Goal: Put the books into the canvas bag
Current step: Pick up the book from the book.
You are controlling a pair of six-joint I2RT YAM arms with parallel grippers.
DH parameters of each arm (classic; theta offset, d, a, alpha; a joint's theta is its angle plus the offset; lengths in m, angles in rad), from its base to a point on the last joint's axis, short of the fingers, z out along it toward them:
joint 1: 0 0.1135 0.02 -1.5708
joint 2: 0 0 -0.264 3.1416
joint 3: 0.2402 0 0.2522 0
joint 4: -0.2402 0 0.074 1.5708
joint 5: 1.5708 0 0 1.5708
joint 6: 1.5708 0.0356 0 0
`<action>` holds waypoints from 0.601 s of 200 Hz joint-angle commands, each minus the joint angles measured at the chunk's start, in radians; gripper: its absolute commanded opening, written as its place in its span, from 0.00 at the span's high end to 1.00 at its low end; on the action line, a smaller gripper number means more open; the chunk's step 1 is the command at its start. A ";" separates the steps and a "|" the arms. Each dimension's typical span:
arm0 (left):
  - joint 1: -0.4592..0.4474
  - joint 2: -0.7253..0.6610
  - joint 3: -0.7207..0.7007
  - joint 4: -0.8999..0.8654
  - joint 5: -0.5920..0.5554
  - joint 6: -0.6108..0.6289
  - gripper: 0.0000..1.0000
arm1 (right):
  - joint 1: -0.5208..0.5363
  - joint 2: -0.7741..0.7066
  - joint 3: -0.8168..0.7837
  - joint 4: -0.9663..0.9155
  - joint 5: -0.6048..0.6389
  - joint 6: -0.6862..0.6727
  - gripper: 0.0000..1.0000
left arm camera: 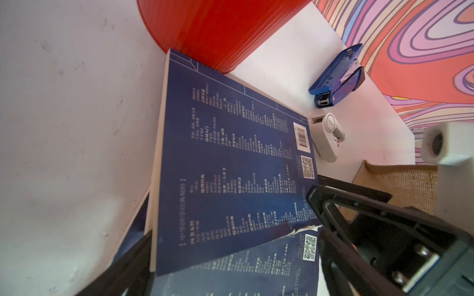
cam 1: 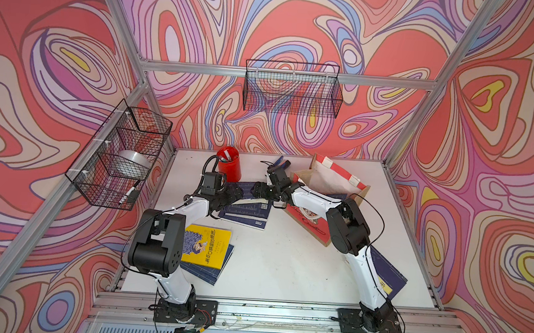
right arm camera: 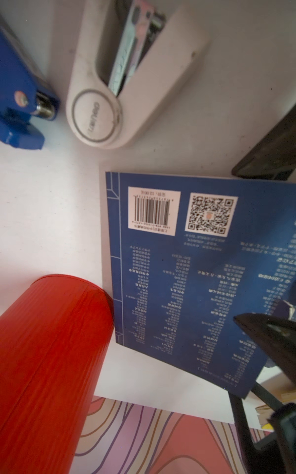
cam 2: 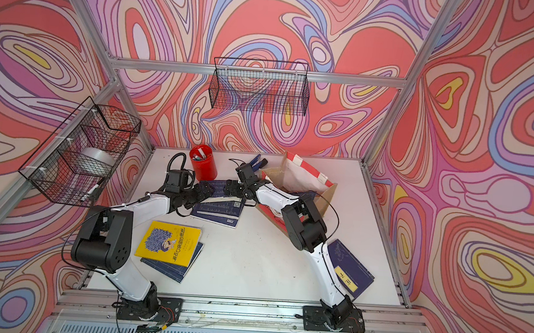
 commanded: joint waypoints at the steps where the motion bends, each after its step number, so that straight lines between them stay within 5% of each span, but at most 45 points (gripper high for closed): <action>1: 0.011 -0.006 -0.013 -0.055 -0.079 -0.005 0.03 | 0.007 0.026 -0.005 0.007 -0.045 -0.010 0.22; 78: 0.065 0.021 -0.037 0.002 -0.030 -0.014 0.01 | 0.007 0.050 0.034 -0.019 -0.063 -0.029 0.20; 120: 0.071 0.043 -0.061 0.093 0.023 -0.038 0.09 | 0.008 0.057 0.046 -0.021 -0.084 -0.039 0.20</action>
